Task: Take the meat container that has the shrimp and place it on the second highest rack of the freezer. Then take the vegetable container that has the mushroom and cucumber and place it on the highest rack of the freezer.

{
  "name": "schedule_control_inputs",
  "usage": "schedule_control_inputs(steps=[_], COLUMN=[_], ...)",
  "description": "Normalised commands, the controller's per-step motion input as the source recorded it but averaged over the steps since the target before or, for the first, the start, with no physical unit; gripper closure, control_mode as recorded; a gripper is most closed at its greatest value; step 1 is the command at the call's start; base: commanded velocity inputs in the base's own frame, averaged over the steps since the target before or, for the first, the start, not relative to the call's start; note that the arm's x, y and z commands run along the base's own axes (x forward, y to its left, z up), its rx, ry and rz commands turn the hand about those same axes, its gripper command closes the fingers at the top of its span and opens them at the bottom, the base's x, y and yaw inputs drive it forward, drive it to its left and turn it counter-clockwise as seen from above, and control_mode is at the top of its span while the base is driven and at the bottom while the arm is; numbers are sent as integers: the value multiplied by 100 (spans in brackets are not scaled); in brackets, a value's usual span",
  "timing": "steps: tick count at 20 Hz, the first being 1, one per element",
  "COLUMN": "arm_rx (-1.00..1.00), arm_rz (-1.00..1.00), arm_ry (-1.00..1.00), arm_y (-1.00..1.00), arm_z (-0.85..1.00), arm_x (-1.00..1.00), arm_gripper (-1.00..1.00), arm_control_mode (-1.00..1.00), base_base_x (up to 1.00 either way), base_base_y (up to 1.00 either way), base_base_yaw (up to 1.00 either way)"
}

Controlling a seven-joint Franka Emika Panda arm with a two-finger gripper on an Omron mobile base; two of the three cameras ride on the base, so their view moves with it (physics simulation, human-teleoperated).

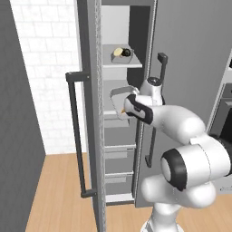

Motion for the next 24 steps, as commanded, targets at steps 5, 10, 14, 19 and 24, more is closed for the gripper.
schedule_control_inputs(steps=[5,10,14,19,24], arm_rx=[0,0,0,0,0], arm_rz=[-3,-4,-4,-3,-3], arm_ry=[0,0,0,0,0], arm_y=[10,3,0,0,0], arm_z=[-18,-7,-7,-13,-15], arm_x=[46,51,56,55,54], arm_gripper=[100,100,100,100,100], arm_control_mode=[-100,-100,-100,-100,-100], base_base_x=[0,0,0,0,0], base_base_y=[0,0,0,0,0], base_base_yaw=[0,0,0,0,0])
